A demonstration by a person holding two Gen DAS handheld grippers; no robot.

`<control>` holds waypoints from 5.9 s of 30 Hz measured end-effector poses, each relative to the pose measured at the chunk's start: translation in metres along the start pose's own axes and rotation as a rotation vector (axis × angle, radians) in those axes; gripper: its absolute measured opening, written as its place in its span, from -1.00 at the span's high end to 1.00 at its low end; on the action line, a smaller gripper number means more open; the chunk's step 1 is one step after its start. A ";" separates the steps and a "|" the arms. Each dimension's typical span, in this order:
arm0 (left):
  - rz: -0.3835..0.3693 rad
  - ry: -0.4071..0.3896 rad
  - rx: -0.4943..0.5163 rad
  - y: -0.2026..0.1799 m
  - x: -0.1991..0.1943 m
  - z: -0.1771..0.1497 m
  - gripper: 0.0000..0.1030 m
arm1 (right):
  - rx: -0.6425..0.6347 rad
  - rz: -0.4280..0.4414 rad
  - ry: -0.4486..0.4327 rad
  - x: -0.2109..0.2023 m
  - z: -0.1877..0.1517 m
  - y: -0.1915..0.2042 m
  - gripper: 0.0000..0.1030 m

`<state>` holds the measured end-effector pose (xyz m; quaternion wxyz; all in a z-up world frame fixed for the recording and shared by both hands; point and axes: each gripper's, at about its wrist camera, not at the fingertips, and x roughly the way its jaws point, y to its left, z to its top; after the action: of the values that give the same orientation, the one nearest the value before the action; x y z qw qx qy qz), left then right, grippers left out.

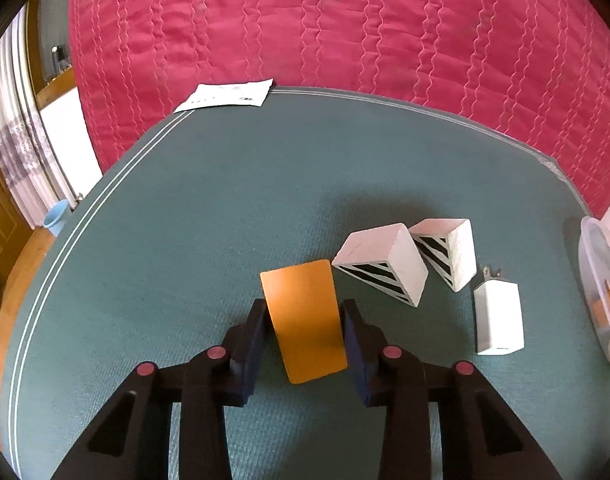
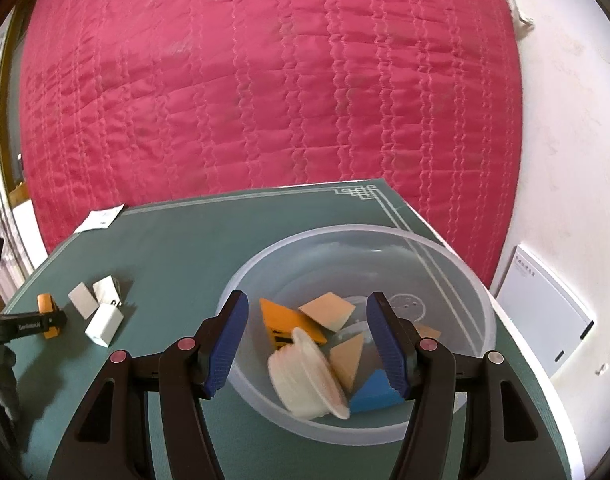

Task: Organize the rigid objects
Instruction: 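Grasp the second orange block with the left gripper while the right gripper grasps the white charger, then carry the white charger into the clear bowl and open the right gripper, then carry the orange block into the clear bowl and open the left gripper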

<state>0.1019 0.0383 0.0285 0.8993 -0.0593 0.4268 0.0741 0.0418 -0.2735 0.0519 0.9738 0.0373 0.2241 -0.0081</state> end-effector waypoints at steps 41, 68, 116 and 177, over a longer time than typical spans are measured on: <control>-0.044 -0.094 -0.065 0.018 -0.032 0.000 0.25 | -0.179 0.334 0.405 0.100 -0.008 0.188 -0.04; -0.062 -0.105 -0.032 0.009 -0.039 -0.004 0.25 | -0.111 0.295 0.323 0.052 0.019 0.142 0.38; -0.053 -0.097 0.091 -0.049 -0.049 -0.012 0.25 | 0.354 -0.021 0.026 0.002 0.044 -0.098 -0.15; -0.376 -0.126 0.356 -0.217 -0.052 -0.008 -0.35 | 0.399 -0.052 -0.093 0.008 0.050 -0.103 -0.15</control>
<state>0.1032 -0.1808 0.0735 0.9183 0.0264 0.3579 -0.1670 0.0669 -0.3799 0.0859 0.9559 0.2230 0.1738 -0.0791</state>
